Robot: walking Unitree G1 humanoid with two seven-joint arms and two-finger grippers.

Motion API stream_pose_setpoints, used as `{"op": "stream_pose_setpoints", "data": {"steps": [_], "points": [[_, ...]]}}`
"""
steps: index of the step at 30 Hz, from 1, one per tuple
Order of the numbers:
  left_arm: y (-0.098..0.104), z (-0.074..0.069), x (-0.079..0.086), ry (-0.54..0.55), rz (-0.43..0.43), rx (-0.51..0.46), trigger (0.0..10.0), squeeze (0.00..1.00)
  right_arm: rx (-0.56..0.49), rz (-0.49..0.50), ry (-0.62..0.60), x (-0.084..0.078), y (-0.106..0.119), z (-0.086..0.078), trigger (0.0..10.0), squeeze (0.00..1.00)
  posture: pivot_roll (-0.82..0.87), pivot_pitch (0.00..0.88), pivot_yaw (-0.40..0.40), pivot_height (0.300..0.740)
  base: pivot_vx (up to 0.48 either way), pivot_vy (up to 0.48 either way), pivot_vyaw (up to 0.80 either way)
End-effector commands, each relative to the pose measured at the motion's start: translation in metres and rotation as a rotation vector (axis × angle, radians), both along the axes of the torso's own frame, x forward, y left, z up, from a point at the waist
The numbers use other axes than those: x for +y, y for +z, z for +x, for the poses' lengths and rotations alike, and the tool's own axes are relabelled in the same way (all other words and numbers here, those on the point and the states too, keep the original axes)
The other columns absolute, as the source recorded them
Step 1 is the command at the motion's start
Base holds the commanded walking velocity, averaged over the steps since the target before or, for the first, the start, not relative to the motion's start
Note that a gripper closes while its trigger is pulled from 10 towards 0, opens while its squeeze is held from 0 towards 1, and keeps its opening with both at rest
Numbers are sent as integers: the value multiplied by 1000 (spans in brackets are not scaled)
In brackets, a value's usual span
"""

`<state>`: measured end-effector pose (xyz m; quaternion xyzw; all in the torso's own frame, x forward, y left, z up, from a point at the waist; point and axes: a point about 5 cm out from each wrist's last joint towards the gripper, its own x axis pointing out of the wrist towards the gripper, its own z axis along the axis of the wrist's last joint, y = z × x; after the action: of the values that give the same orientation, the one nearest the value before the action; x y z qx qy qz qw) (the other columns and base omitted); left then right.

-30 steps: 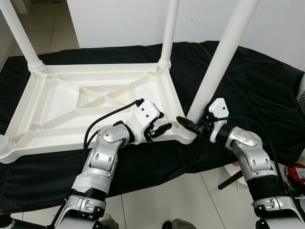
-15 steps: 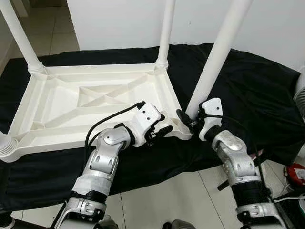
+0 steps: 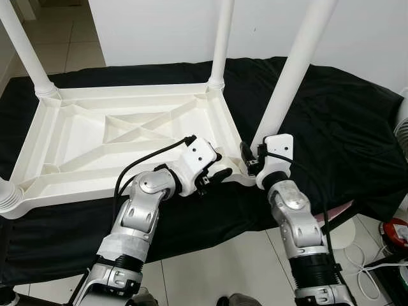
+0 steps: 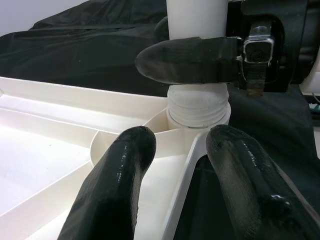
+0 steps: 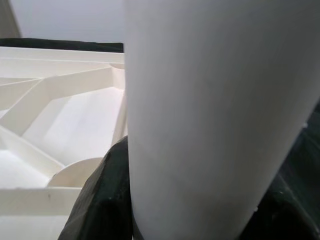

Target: Building children table

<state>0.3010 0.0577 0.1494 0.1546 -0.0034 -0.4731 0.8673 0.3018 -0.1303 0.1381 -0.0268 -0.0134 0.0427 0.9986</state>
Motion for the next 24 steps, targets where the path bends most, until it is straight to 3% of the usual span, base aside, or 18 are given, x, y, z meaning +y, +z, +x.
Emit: {"op": "stream_pose_setpoints", "data": {"steps": [1,6,8,10,11,13,14,24], "points": [[-4,6,5,174,-14,-33,10000,0,137,-35,-95,-8,-27,-6,10000,0,28,0,-38,740,0,0,0],[-3,6,6,183,-17,-35,10000,0,141,-32,-148,7,-26,-11,10000,0,30,0,-44,740,0,0,0],[-3,7,6,189,-21,-35,10000,0,111,-37,-94,23,-20,-12,10000,0,31,0,-41,740,0,0,0],[-3,7,6,190,-22,-34,10000,0,106,-29,-87,23,-19,-12,10000,0,26,0,-38,740,0,0,0],[-3,7,6,191,-23,-34,10000,0,107,-15,-86,21,-20,-12,10000,271,27,0,-37,740,0,0,0],[-3,7,5,191,-23,-35,10000,0,110,-2,-90,19,-20,-12,10000,271,27,0,-37,740,0,0,0],[-2,7,5,192,-24,-35,10000,0,105,12,-82,19,-20,-12,10000,1000,24,0,-33,740,0,0,0],[-2,7,5,192,-30,-37,10000,0,77,16,-51,10,-15,-11,10000,1000,7,0,-28,740,0,0,0]]}}
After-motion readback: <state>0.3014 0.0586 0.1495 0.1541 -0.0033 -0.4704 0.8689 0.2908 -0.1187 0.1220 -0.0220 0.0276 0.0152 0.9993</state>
